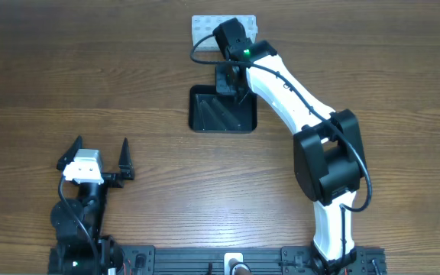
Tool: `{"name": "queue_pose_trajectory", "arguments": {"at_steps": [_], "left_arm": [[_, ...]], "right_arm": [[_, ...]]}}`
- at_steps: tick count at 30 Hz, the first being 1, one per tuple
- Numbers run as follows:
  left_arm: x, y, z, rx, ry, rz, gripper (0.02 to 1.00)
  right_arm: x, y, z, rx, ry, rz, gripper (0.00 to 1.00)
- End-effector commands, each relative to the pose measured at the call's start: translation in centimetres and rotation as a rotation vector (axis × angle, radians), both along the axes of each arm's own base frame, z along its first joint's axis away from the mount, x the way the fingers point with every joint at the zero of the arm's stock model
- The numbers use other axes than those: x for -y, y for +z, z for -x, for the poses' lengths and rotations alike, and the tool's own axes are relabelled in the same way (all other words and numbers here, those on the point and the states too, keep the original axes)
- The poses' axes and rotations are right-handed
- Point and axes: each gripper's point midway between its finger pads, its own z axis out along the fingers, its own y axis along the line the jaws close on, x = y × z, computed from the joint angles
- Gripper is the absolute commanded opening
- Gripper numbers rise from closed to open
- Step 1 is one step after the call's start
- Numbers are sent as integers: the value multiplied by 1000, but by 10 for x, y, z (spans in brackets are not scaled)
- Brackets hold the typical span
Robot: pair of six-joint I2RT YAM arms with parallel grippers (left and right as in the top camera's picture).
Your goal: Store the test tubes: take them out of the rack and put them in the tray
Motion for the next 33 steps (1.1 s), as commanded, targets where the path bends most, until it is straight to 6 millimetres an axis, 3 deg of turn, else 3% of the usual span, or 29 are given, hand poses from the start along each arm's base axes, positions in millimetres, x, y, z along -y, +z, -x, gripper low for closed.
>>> {"name": "queue_pose_trajectory", "arguments": {"at_steps": [1,7,18,29,33], "left_arm": [[0,-1,0,5,-6,-14,1000],[0,-1,0,5,-6,-14,1000],[0,-1,0,5,-6,-14,1000],[0,-1,0,5,-6,-14,1000],[0,-1,0,5,-6,-14,1000]], "right_arm": [[3,-6,-2,-12,-7,1,183],[16,4,-24,59,-11,4,253],[41,60,-112,449,-20,82,299],[57,74,-130,551,-63,182,478],[52,77,-143,613,-23,195,535]]}}
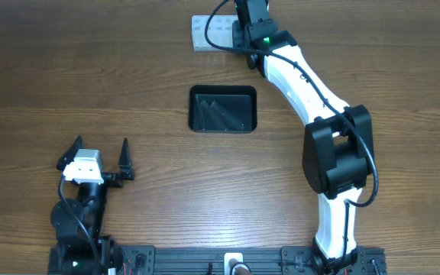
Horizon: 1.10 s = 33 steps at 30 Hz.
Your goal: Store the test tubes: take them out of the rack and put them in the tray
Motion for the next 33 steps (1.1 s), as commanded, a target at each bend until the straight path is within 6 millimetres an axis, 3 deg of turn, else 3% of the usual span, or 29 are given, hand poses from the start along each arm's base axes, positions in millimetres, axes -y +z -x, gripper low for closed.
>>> {"name": "queue_pose_trajectory", "arguments": {"at_steps": [1,7,20,26,33], "left_arm": [[0,-1,0,5,-6,-14,1000],[0,-1,0,5,-6,-14,1000],[0,-1,0,5,-6,-14,1000],[0,-1,0,5,-6,-14,998],[0,-1,0,5,-6,-14,1000]], "right_arm": [[0,3,-16,65,15,61,562],[-1,-2,-32,123,12,64,658],[11,-21,-46,138,-19,69,636],[15,-19,-49,150,-30,66,568],[15,-19,-49,151,-30,65,406]]}}
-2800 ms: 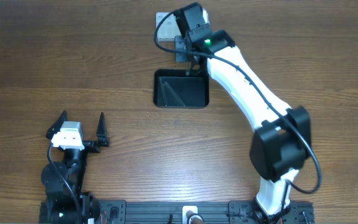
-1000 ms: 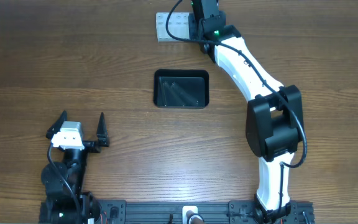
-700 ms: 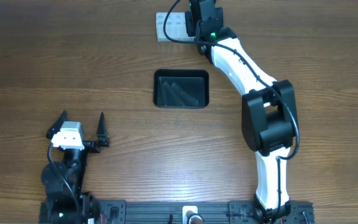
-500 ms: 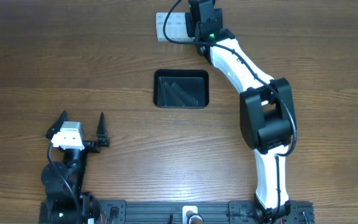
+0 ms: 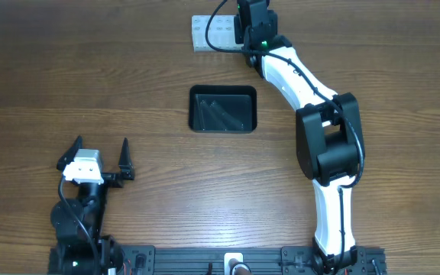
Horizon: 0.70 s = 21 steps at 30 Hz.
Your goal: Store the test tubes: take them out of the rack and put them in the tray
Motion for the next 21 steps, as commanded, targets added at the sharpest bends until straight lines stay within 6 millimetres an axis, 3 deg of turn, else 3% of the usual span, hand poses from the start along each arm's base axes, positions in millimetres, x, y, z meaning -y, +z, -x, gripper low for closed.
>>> {"name": "queue_pose_trajectory", "arguments": {"at_steps": [1,12,21], "left_arm": [[0,-1,0,5,-6,-14,1000],[0,-1,0,5,-6,-14,1000],[0,-1,0,5,-6,-14,1000]], "right_arm": [[3,-1,-4,8,-14,9,389],[0,-1,-4,5,-7,4,240],[0,-1,-4,5,-5,-1,198]]}}
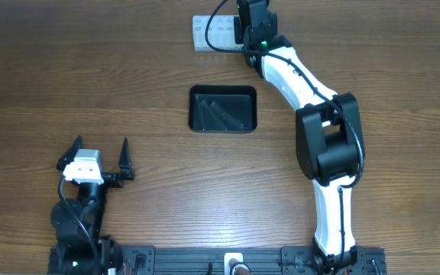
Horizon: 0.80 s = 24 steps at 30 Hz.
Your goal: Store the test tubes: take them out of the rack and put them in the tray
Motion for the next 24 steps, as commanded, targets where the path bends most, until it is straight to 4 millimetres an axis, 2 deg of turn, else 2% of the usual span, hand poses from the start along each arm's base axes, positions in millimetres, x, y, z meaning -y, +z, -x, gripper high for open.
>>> {"name": "queue_pose_trajectory", "arguments": {"at_steps": [1,16,19,24], "left_arm": [[0,-1,0,5,-6,-14,996],[0,-1,0,5,-6,-14,1000],[0,-1,0,5,-6,-14,1000],[0,-1,0,5,-6,-14,1000]], "right_arm": [[0,-1,-4,6,-5,0,191],[-11,5,-5,31,11,-9,150],[-13,13,-4,44,13,-13,148],[-13,48,-2,94,15,-32,139]]}}
